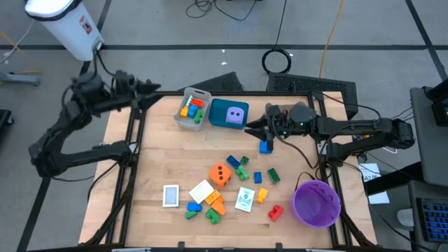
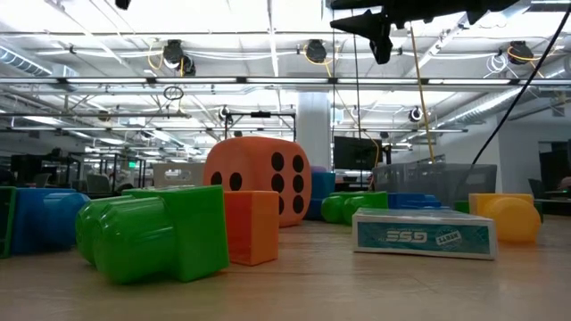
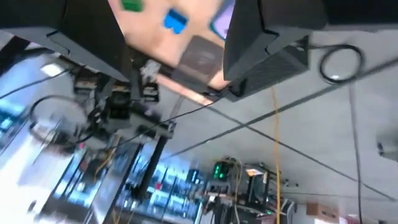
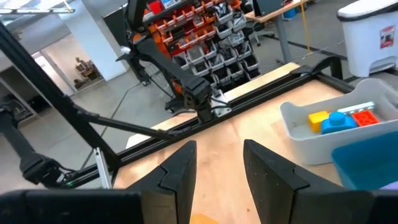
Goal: Pick & Place Toys
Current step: Put the black deck of cards into the black bin
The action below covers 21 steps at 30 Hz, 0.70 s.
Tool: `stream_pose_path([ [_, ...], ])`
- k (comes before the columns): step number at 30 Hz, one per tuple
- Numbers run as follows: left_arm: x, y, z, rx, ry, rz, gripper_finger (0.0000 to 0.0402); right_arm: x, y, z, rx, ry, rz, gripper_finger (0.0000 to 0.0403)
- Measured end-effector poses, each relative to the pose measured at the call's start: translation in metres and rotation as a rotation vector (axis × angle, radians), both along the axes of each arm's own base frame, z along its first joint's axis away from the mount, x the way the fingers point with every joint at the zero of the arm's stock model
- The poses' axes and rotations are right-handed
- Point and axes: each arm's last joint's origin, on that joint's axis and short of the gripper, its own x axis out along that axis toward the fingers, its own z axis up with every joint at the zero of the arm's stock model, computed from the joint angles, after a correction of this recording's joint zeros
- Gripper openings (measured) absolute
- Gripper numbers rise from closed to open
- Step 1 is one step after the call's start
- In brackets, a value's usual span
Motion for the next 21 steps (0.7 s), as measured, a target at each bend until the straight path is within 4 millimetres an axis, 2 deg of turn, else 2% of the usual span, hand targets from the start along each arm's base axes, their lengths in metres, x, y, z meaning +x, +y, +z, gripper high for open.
stream_pose_path([
  [3,0.007,-0.006,-0.024,-0.073,-0.100,-0.034,0.0262,0.005,0.005,-0.002,0.015,-0.007,0.021,0.0128],
  [6,0.024,-0.012,-0.047,-0.121,-0.193,-0.075,0.0257,0.010,0.011,-0.006,0.045,-0.003,0.048,0.0128],
  [11,0.057,-0.030,-0.079,-0.185,-0.201,-0.069,0.0226,0.016,0.027,-0.012,0.063,0.028,0.107,0.0128],
  [21,0.099,-0.089,-0.089,-0.311,-0.094,-0.159,0.0166,0.015,0.069,-0.014,0.121,0.047,0.264,0.0128],
])
